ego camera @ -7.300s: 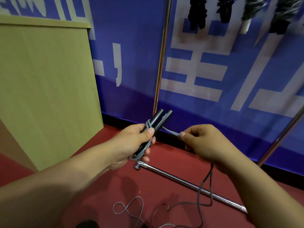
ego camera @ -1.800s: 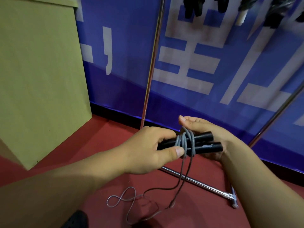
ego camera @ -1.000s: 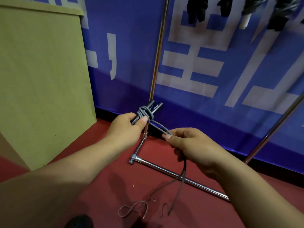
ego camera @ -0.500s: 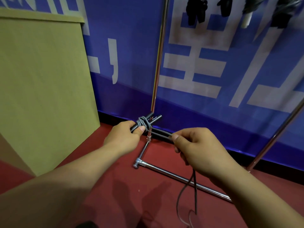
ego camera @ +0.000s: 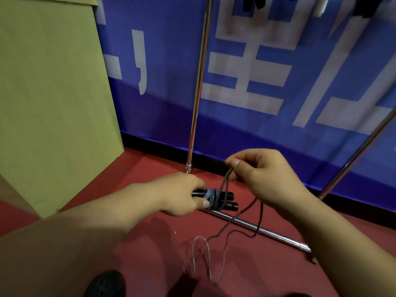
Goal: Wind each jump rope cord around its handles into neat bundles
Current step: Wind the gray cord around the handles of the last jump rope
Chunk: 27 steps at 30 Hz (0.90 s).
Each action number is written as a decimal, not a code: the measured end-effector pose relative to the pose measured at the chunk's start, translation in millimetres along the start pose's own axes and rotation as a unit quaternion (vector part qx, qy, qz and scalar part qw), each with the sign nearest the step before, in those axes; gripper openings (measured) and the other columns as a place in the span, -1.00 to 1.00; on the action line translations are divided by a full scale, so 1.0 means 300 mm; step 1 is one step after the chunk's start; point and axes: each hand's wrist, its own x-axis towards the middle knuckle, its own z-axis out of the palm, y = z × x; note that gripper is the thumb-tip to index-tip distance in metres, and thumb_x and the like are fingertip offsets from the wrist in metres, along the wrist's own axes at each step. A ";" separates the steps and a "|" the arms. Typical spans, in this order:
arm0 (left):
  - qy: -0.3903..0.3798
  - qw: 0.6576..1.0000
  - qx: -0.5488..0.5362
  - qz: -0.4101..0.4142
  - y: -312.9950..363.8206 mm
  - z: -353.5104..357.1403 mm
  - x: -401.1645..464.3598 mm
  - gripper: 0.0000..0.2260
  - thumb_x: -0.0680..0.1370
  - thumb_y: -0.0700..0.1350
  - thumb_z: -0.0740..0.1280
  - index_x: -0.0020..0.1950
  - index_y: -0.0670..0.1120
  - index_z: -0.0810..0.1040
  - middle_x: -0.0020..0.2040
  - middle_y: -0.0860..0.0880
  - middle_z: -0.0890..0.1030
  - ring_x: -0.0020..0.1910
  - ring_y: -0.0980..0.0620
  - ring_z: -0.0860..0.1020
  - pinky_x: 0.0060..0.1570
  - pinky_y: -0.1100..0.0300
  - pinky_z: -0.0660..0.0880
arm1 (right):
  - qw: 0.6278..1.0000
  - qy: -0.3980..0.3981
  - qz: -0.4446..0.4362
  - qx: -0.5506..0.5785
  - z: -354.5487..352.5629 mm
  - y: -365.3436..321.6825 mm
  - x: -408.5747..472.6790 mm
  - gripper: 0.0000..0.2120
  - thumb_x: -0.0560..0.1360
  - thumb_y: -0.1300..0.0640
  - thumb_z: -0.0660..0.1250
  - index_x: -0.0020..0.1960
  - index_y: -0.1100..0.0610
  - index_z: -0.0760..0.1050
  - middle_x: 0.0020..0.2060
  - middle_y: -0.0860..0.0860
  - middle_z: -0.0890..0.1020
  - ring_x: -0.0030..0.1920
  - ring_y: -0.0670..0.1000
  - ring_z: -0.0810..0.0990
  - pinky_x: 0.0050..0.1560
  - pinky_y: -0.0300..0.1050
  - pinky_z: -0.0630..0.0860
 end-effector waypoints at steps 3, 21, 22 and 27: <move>0.002 0.998 0.025 0.052 0.055 0.008 -0.015 -0.80 0.58 0.14 0.32 -0.11 0.04 0.44 -0.32 0.10 0.46 -0.28 0.05 0.45 -0.30 0.18 0.30 | 1.000 0.007 -0.003 0.019 0.003 0.014 0.011 -0.85 0.60 0.11 0.31 -0.07 0.01 0.65 -0.36 -0.09 0.69 -0.42 -0.21 0.52 -0.27 -0.20 0.39; 0.049 0.956 -0.221 0.185 0.088 -0.033 -0.078 -0.64 0.52 0.09 0.31 -0.08 -0.24 0.55 -0.29 -0.22 0.47 -0.33 0.02 0.38 -0.27 -0.03 0.36 | 0.997 -0.069 0.014 0.029 -0.054 0.070 0.088 -0.84 0.57 0.00 0.34 -0.06 0.03 0.66 -0.43 -0.03 0.58 -0.43 -0.08 0.42 -0.38 -0.18 0.38; 0.036 0.947 -0.260 0.187 0.086 -0.037 -0.082 -0.61 0.51 0.07 0.31 -0.08 -0.30 0.53 -0.31 -0.23 0.43 -0.33 0.03 0.36 -0.29 -0.02 0.33 | 0.996 -0.078 0.021 0.042 -0.057 0.072 0.089 -0.84 0.56 0.00 0.36 -0.06 0.05 0.66 -0.43 -0.02 0.58 -0.42 -0.05 0.42 -0.37 -0.16 0.38; 0.011 0.931 -0.324 0.167 0.067 -0.060 -0.095 -0.65 0.53 0.01 0.32 -0.10 -0.32 0.52 -0.37 -0.05 0.40 -0.40 0.10 0.34 -0.36 0.19 0.29 | 0.994 -0.061 0.060 0.070 -0.069 0.067 0.095 -0.83 0.48 -0.01 0.45 -0.09 0.10 0.66 -0.43 0.01 0.56 -0.45 -0.09 0.44 -0.37 -0.16 0.41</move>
